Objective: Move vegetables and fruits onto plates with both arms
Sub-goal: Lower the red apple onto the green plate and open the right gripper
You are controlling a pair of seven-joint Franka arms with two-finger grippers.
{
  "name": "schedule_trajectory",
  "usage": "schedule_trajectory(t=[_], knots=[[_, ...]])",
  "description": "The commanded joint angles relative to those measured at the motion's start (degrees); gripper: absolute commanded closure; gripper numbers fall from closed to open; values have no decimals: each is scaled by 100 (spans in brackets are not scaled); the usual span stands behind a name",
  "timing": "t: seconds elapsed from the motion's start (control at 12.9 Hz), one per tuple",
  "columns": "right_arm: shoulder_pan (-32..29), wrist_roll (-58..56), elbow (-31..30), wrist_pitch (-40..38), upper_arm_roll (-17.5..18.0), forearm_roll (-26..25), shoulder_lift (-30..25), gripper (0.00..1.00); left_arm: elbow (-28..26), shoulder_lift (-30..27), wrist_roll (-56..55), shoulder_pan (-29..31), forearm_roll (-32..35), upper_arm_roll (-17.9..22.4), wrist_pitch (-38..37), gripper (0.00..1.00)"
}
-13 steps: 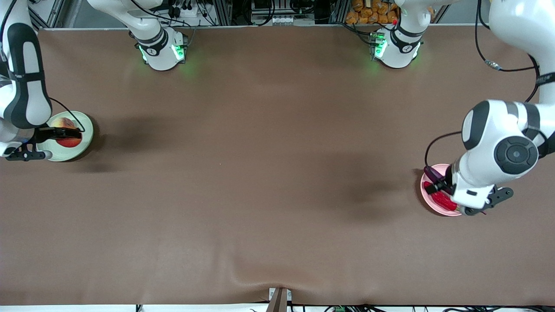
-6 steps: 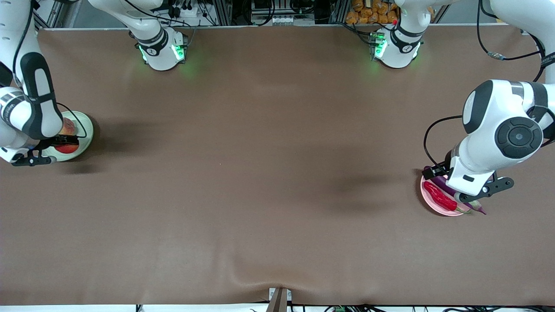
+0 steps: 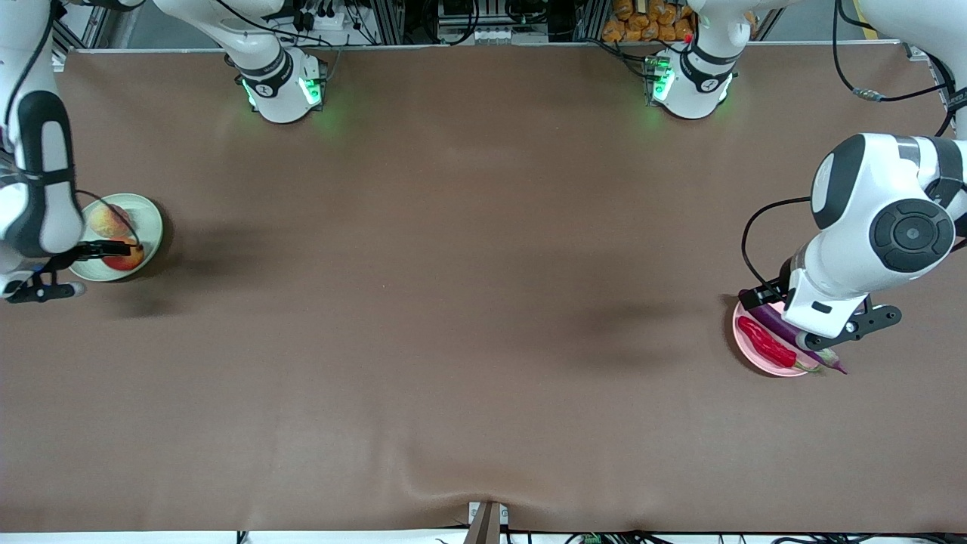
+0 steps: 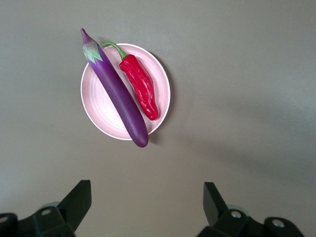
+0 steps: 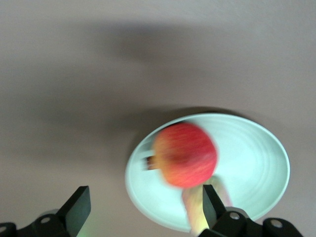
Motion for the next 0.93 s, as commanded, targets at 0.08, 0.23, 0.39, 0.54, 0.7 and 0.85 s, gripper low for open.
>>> schedule_trajectory(t=[0.08, 0.23, 0.39, 0.54, 0.7, 0.85], knots=[[409, -110, 1211, -1724, -12, 17, -150, 0, -82, -176, 137, 51, -119, -22, -86, 0], [603, -84, 1721, -2498, 14, 34, -300, 0, -82, -177, 137, 51, -110, -22, -86, 0], [867, 169, 2144, -2983, 23, 87, -318, 0, -82, -177, 137, 51, -110, -22, -86, 0], [1174, 1142, 2207, -3081, 67, 261, -510, 0, -90, -168, 146, 51, -110, -22, -86, 0], [1193, 2127, 2277, -3117, 451, 473, -625, 0, -82, -203, 137, 60, -154, -22, -86, 0], [992, 2682, 2277, -2724, 1067, 482, -888, 0, -90, -369, 241, 69, -242, -22, -112, 0]])
